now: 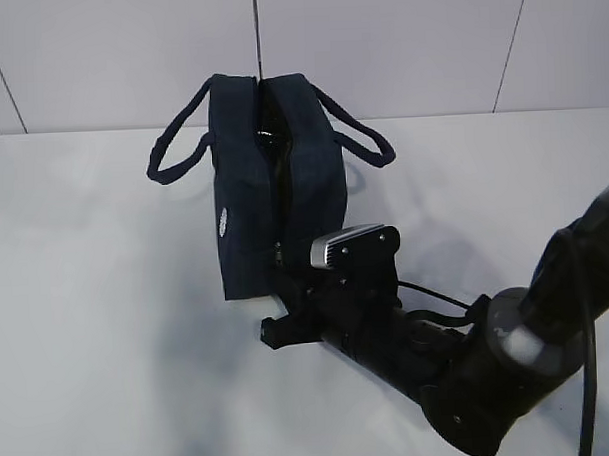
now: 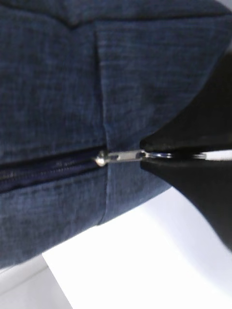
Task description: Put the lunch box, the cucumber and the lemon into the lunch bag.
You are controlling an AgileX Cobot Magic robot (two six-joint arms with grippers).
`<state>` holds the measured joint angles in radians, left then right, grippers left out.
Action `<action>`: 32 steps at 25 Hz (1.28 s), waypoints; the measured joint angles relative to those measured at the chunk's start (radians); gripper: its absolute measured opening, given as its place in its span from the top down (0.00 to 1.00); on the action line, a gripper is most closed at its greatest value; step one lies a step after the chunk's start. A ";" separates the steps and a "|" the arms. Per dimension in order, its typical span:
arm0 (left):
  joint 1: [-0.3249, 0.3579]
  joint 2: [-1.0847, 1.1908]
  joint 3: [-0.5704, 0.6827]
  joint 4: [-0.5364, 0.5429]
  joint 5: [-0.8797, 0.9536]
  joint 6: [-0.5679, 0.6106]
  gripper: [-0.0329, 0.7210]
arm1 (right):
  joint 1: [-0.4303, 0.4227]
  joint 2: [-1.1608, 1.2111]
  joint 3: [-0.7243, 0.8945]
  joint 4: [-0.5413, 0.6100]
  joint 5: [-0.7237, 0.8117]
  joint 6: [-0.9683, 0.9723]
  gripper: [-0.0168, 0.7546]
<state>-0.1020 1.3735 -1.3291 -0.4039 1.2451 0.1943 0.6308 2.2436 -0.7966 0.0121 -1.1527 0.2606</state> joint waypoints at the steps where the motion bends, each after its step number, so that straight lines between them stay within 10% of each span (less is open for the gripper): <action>1: 0.000 0.007 0.026 -0.001 -0.002 0.003 0.64 | 0.000 -0.005 0.002 -0.012 0.000 0.002 0.98; 16: -0.071 0.084 0.202 -0.125 -0.147 0.247 0.64 | 0.000 -0.081 0.006 -0.017 0.044 0.006 0.98; 32: -0.229 0.240 0.203 -0.010 -0.374 0.300 0.59 | 0.000 -0.194 0.009 -0.017 0.127 -0.004 0.98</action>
<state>-0.3309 1.6135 -1.1260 -0.4144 0.8711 0.4946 0.6308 2.0493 -0.7875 -0.0053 -1.0255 0.2569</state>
